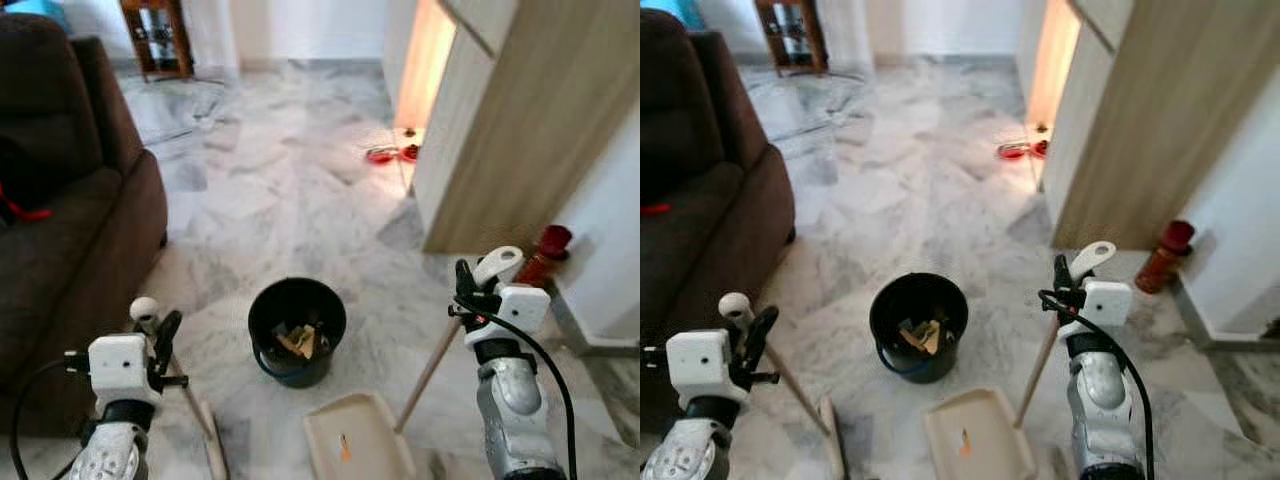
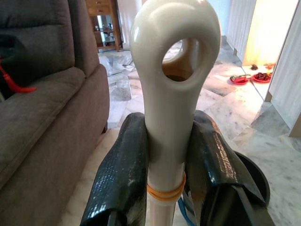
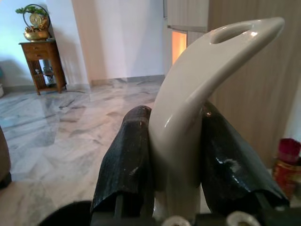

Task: Sweep floor

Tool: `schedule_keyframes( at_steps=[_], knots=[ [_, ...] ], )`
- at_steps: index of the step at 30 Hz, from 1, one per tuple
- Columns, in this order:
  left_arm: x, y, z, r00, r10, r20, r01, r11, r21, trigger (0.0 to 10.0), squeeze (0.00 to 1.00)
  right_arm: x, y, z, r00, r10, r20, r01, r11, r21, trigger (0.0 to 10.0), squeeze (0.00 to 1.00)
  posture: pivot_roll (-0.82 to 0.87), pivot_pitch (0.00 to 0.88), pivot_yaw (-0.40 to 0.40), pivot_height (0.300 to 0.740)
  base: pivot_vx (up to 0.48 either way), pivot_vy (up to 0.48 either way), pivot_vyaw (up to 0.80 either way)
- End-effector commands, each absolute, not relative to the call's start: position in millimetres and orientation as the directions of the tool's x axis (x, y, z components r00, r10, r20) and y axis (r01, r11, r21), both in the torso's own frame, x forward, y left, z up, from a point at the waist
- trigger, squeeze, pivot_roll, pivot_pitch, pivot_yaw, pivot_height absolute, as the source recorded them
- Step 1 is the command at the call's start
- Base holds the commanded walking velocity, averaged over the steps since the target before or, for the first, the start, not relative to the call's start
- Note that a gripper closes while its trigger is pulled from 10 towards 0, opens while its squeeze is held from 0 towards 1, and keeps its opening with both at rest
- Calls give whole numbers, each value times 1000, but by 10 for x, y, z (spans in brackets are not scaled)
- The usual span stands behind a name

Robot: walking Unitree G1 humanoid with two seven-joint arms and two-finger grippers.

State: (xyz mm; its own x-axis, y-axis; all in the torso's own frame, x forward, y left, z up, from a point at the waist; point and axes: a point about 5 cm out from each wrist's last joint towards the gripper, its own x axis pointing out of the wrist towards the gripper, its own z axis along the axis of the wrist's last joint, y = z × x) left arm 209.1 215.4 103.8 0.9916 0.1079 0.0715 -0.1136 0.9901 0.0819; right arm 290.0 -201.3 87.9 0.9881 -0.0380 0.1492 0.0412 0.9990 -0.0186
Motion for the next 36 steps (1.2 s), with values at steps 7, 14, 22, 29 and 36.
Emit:
schedule_keyframes(
  at_steps=[7,14,22,29,36],
  knots=[
    [2091,2136,1096,989,103,105,-112,990,81,10000,0,2933,-2036,913,986,-44,161,47,999,-17,10000,0,34,74,-11,740,-354,0,0],
    [2113,2135,1094,988,111,105,-121,989,85,10000,0,2985,-2019,923,988,-47,150,47,999,-1,10000,0,27,94,-14,740,-37,0,0],
    [2138,2139,1107,987,116,113,-125,989,83,10000,0,2990,-2015,900,990,-50,133,51,999,0,10000,0,25,108,-14,740,0,0,-800],
    [2149,2151,1116,986,119,118,-129,988,87,10000,0,2994,-2021,879,991,-54,122,54,999,-1,10000,0,28,107,-15,740,0,0,-800],
    [2159,2140,1114,987,115,114,-126,988,90,10000,0,3002,-2019,879,991,-55,120,56,998,-2,10000,0,28,110,-15,740,0,0,-800]
  ],
)
